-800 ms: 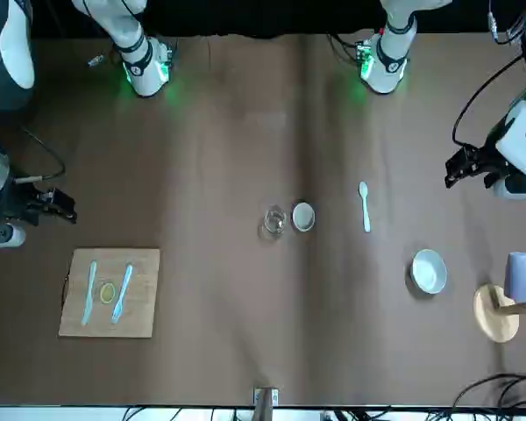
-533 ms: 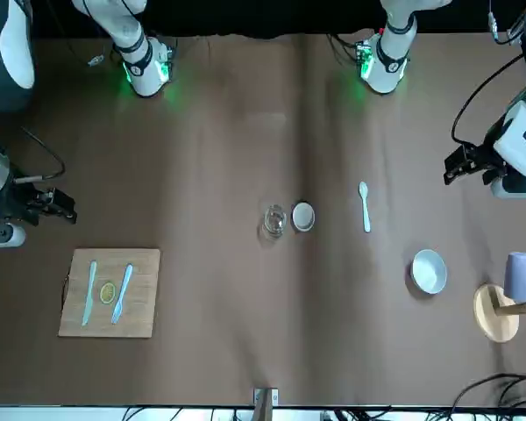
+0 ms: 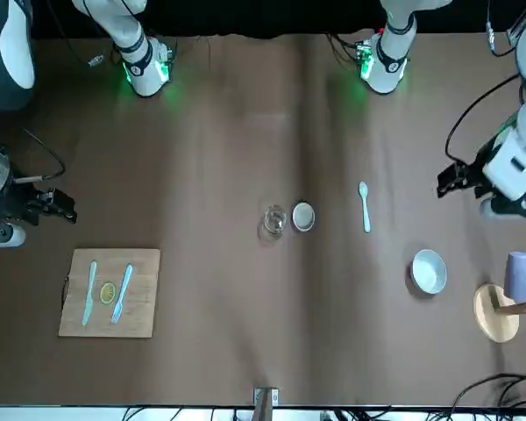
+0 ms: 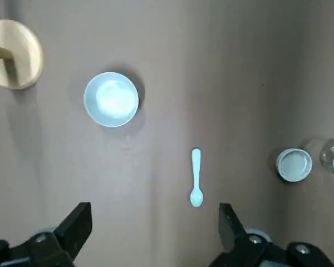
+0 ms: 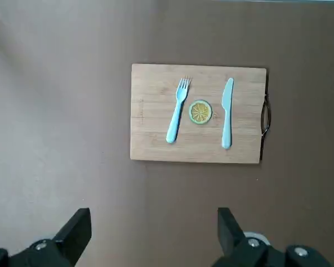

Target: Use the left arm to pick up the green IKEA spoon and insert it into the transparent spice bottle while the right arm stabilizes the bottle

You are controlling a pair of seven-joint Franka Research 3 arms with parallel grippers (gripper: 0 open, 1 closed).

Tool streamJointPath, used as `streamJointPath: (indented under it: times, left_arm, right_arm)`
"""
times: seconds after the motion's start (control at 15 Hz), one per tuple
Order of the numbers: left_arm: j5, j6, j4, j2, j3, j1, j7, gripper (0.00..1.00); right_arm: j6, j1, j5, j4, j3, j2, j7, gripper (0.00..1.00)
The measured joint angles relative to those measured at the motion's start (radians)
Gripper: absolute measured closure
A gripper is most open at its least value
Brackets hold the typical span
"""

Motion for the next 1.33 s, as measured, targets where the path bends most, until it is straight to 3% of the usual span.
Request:
streamJointPath:
  times: [0.2,0.4,0.47,0.8,1.33]
  left_arm:
    - [0.000,0.106,-0.047,0.065,-0.006,-0.010,0.001,0.00]
    - [0.000,0.260,-0.165,0.113,-0.021,-0.025,-0.020,0.00]
    - [0.000,0.307,-0.221,0.156,-0.026,-0.043,-0.091,0.00]
    - [0.033,0.431,-0.309,0.285,-0.027,-0.092,-0.271,0.00]
    - [0.039,0.839,-0.561,0.309,-0.028,-0.103,-0.321,0.00]
  right_arm:
    - [0.000,0.000,0.000,0.000,0.000,0.000,0.000,0.00]
    - [0.000,0.000,0.000,-0.001,0.000,0.000,0.000,0.00]
    - [0.000,0.000,0.000,-0.001,0.000,0.000,0.000,0.00]
    - [-0.001,0.000,0.000,-0.001,0.000,0.001,0.000,0.00]
    - [-0.001,0.002,0.000,-0.001,0.001,0.003,0.000,0.00]
